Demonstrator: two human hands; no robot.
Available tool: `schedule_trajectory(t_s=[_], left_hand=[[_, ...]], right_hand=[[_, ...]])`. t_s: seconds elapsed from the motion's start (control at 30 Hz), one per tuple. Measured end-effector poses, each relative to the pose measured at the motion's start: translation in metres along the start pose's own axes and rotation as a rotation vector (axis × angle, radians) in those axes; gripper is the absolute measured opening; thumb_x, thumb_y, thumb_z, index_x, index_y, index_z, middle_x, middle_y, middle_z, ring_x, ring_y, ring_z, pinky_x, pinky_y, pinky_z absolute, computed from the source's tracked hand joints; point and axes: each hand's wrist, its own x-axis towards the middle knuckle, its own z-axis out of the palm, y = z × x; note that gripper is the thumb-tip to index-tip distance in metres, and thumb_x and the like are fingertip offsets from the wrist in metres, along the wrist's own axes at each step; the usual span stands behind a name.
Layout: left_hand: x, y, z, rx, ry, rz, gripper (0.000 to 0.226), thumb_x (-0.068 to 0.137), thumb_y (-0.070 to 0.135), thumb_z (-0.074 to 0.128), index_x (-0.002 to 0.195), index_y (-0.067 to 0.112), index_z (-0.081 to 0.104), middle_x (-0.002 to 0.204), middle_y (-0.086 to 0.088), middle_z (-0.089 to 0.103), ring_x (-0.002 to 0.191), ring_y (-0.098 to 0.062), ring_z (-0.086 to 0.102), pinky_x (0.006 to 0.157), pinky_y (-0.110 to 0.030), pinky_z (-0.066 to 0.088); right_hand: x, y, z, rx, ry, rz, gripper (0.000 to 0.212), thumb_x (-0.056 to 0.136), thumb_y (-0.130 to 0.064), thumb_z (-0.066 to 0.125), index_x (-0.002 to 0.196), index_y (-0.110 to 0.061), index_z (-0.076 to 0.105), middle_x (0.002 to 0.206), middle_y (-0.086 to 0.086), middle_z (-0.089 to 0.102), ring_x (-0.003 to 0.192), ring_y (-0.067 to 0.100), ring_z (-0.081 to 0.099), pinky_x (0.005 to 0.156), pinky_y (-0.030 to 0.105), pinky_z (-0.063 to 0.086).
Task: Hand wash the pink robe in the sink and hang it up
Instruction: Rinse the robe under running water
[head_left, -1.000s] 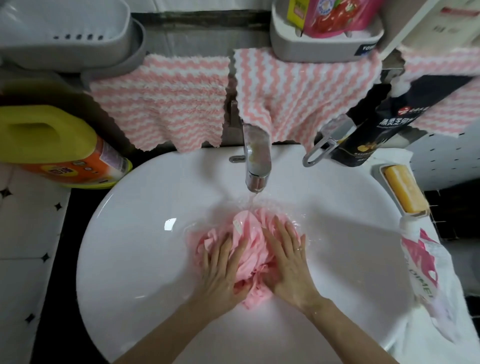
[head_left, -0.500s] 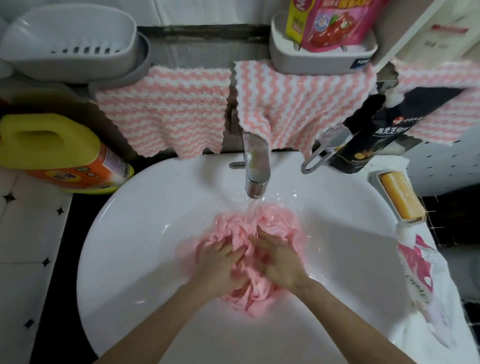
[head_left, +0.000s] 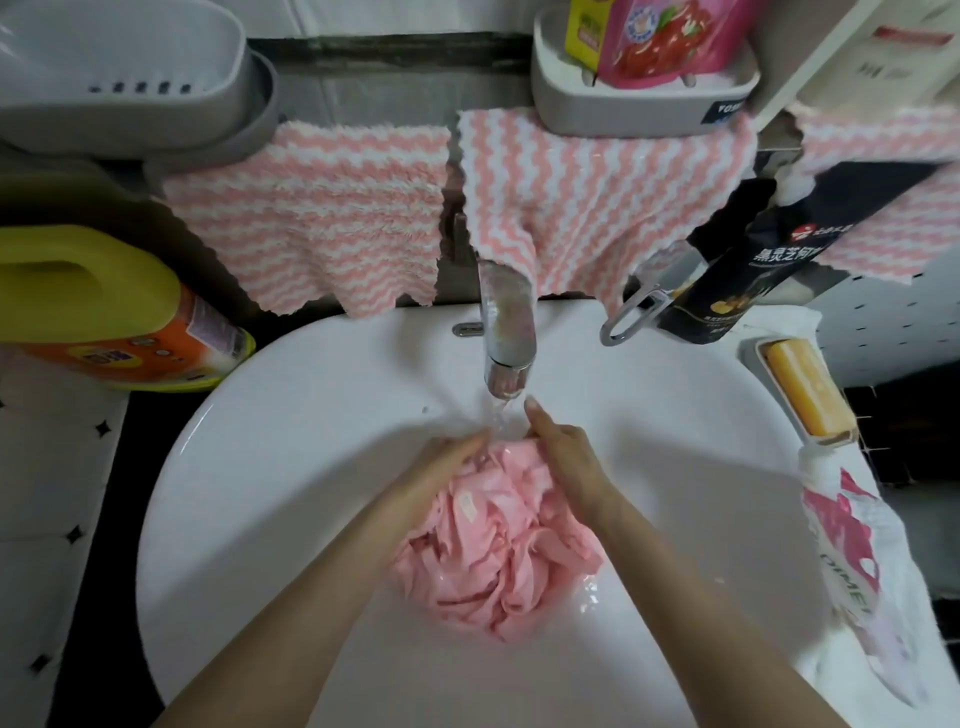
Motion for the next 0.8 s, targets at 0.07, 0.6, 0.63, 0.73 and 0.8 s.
schedule_trajectory(t_s=[0.07, 0.6, 0.63, 0.73, 0.8], left_hand=[[-0.021, -0.019, -0.001, 0.251, 0.036, 0.245, 0.013, 0.086, 0.033, 0.060, 0.078, 0.023, 0.060, 0.075, 0.017, 0.058, 0.071, 0.000, 0.052, 0.065, -0.024, 0.040], [-0.001, -0.116, 0.030, 1.077, 0.543, 0.780, 0.038, 0.092, 0.025, 0.033, 0.111, 0.008, 0.062, 0.107, -0.015, 0.067, 0.092, -0.032, 0.063, 0.082, -0.040, 0.044], [0.002, -0.113, 0.029, 1.080, 0.564, 0.805, 0.035, 0.093, 0.026, 0.032, 0.108, 0.010, 0.059, 0.100, -0.015, 0.069, 0.088, -0.031, 0.063, 0.079, -0.040, 0.045], [0.015, -0.100, 0.022, 1.073, 0.506, 0.759, 0.029, 0.096, 0.030, 0.030, 0.093, 0.014, 0.055, 0.084, -0.009, 0.067, 0.074, -0.027, 0.064, 0.061, -0.032, 0.051], [0.024, -0.088, 0.018, 1.049, 0.405, 0.651, 0.027, 0.097, 0.031, 0.029, 0.092, 0.017, 0.052, 0.080, -0.004, 0.066, 0.070, -0.023, 0.065, 0.058, -0.030, 0.053]], right_hand=[[-0.022, 0.012, -0.001, -0.139, -0.003, -0.192, 0.037, 0.089, -0.046, 0.059, 0.067, -0.016, 0.053, 0.059, -0.004, 0.049, 0.057, 0.012, 0.045, 0.056, 0.024, 0.038], [-0.009, 0.099, 0.042, -1.149, 0.249, -0.558, 0.048, 0.079, -0.052, 0.036, 0.117, -0.031, 0.056, 0.126, 0.005, 0.062, 0.106, 0.026, 0.065, 0.093, 0.041, 0.046], [-0.005, 0.098, 0.043, -1.119, 0.301, -0.613, 0.041, 0.077, -0.050, 0.039, 0.108, -0.029, 0.057, 0.114, 0.003, 0.066, 0.092, 0.023, 0.069, 0.080, 0.036, 0.054], [0.011, 0.089, 0.044, -1.068, 0.343, -0.592, 0.028, 0.080, -0.043, 0.040, 0.085, -0.025, 0.060, 0.086, -0.001, 0.067, 0.061, 0.016, 0.063, 0.052, 0.030, 0.051], [0.020, 0.075, 0.046, -1.105, 0.349, -0.499, 0.036, 0.082, -0.041, 0.034, 0.075, -0.023, 0.065, 0.071, -0.002, 0.067, 0.053, 0.016, 0.061, 0.048, 0.028, 0.048]])
